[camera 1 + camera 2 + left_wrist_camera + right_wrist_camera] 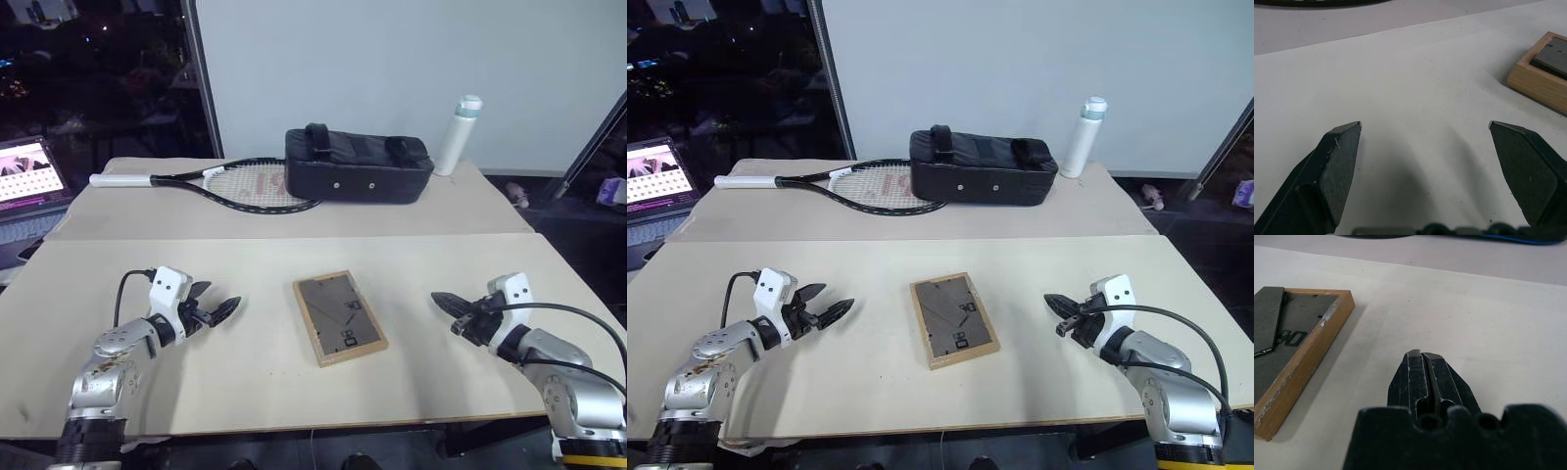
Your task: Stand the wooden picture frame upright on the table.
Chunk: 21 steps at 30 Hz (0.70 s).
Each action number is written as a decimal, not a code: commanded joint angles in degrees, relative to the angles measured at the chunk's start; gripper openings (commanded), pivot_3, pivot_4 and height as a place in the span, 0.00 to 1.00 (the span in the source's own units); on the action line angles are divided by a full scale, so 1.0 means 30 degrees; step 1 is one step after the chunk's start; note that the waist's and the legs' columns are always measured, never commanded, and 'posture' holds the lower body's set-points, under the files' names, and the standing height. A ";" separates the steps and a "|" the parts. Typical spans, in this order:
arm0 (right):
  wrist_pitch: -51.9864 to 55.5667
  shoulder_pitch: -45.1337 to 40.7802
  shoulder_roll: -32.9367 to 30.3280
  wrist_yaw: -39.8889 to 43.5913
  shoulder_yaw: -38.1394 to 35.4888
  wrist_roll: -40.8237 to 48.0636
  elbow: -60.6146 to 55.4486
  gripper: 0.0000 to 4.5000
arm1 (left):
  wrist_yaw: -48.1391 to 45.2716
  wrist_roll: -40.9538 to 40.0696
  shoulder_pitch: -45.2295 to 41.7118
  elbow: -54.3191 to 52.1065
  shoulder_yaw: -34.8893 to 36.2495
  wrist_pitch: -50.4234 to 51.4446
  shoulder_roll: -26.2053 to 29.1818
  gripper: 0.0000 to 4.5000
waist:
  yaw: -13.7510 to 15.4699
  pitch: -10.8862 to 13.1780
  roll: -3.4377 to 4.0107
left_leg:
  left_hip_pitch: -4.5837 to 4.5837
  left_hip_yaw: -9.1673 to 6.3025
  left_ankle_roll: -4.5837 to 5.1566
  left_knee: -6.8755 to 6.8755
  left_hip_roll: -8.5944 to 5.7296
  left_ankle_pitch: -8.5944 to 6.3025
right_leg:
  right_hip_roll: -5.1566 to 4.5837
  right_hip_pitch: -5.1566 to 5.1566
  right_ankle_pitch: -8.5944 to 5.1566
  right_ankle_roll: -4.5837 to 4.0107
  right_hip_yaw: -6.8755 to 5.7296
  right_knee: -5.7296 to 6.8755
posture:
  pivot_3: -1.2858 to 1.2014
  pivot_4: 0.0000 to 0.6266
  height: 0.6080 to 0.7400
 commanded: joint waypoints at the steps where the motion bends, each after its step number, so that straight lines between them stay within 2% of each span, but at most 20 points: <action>1: -0.0485 -0.1138 -0.1315 0.0991 0.0662 -0.0827 0.0183 0.02 | -0.1846 -0.1576 -0.0472 -0.1013 -0.0008 0.1353 0.0819 1.00 | 0.0008 0.0000 0.0000 | 0.0000 0.0000 0.0000 0.0000 0.0000 0.0000 | 0.0000 0.0000 0.0000 0.0000 0.0000 0.0000 | 0.52 0.24 0.67; 3: -0.1008 -0.2625 -0.2738 0.2798 0.2471 -0.2141 0.1201 0.02 | -0.3892 -0.2519 -0.0854 -0.1899 -0.0895 0.2955 0.1904 1.00 | -0.0107 0.0029 0.0014 | -0.0011 0.0000 -0.0001 0.0018 0.0000 -0.0001 | -0.0001 -0.0014 0.0001 0.0000 -0.0001 0.0009 | 0.52 0.24 0.67; 6: -0.1652 -0.4260 -0.3494 0.4344 0.4570 -0.3358 0.2553 0.00 | -0.4236 -0.2401 -0.1671 -0.1975 -0.2323 0.4912 0.2542 0.86 | -0.0055 0.0029 0.0016 | -0.0003 0.0002 -0.0004 0.0021 -0.0001 0.0005 | -0.0005 -0.0028 -0.0041 -0.0110 -0.0003 0.0009 | 0.52 0.24 0.67; 9: -0.2033 -0.5879 -0.3082 0.5122 0.6217 -0.4425 0.4030 0.00 | -0.4095 -0.1387 -0.2383 -0.1797 -0.4263 0.5511 0.2370 0.61 | -0.0032 0.0024 0.0011 | 0.0039 -0.0011 -0.0004 0.0010 -0.0001 0.0003 | -0.0005 0.0042 -0.0061 -0.0076 -0.0023 0.0001 | 0.52 0.24 0.67; 16: -0.3386 -0.7426 -0.1546 0.6267 0.8340 -0.5867 0.7011 0.00 | -0.3398 -0.0473 -0.3260 -0.1580 -0.6656 0.6044 0.0538 0.03 | 0.0123 0.0026 0.0009 | -0.0017 -0.0040 -0.0002 -0.0011 -0.0016 -0.0020 | -0.0005 0.0026 -0.0064 0.0005 -0.0049 0.0003 | 0.52 0.24 0.67; 21: -0.2936 -0.7616 -0.0133 0.7345 0.9082 -0.5394 0.6042 0.00 | -0.3194 -0.0489 -0.3202 -0.1457 -0.6737 0.7146 0.0411 0.01 | -0.0001 0.0023 0.0013 | 0.0019 -0.0061 -0.0002 0.0008 -0.0016 -0.0019 | 0.0000 0.0061 -0.0059 0.0011 -0.0054 0.0018 | 0.52 0.24 0.67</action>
